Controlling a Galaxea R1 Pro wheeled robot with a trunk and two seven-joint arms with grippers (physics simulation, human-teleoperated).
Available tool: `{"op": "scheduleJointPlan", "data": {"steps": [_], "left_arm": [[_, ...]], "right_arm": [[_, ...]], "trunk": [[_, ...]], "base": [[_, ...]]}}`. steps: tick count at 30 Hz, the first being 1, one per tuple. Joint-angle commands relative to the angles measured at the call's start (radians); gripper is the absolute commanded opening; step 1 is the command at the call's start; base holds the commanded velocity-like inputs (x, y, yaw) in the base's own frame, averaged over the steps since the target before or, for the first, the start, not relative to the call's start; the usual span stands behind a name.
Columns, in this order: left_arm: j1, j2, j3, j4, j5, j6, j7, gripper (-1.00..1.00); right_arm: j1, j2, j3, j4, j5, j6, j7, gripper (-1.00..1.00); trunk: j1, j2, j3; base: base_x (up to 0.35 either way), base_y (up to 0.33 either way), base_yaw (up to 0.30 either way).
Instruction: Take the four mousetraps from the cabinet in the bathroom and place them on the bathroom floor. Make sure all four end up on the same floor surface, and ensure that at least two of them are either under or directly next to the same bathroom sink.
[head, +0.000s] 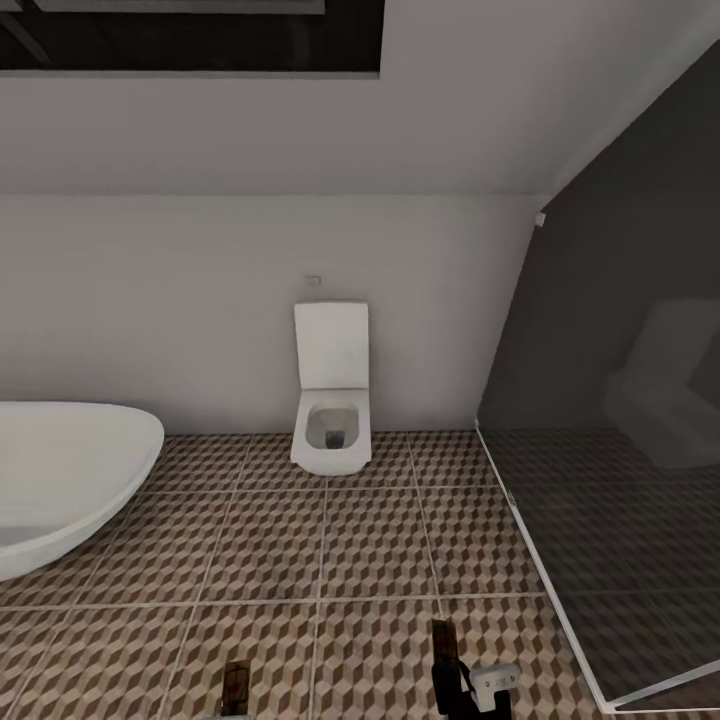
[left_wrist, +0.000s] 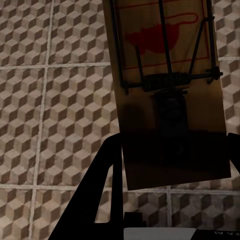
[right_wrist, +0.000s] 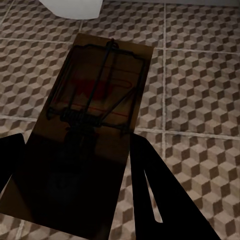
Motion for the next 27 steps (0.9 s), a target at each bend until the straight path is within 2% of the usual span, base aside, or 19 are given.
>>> {"op": "scheduleJointPlan", "data": {"steps": [1, 7, 12, 17, 27], "left_arm": [[-0.001, 0.0, -0.009, 0.001, 0.002, -0.003, 0.008, -1.0], [-0.001, 0.001, -0.009, -0.001, 0.002, -0.003, 0.008, -1.0], [-0.001, 0.001, -0.009, -0.002, 0.002, -0.004, 0.007, -1.0], [-0.001, 0.001, -0.009, -0.003, 0.002, -0.003, 0.007, -1.0], [0.0, 0.001, -0.009, -0.003, 0.002, 0.001, 0.007, -1.0]], "right_arm": [[-0.001, 0.001, 0.009, 0.001, -0.014, -0.001, 0.005, -1.0], [-0.001, 0.007, 0.008, -0.001, -0.015, 0.053, 0.009, -1.0], [-0.001, 0.005, 0.007, -0.004, -0.016, 0.055, 0.011, -1.0], [-0.001, 0.003, 0.006, -0.005, -0.016, 0.052, 0.011, -1.0], [-0.001, 0.0, 0.007, -0.003, -0.016, 0.053, 0.008, -1.0]], "trunk": [[0.001, -0.002, -0.002], [0.001, -0.002, -0.002], [0.001, -0.002, -0.002], [0.001, -0.002, -0.002], [0.001, -0.002, -0.002]], "base": [[0.0, 0.0, 0.0], [0.0, 0.0, 0.0], [0.0, 0.013, 0.0], [0.027, 0.209, 0.0], [0.263, 0.069, 0.0]]}}
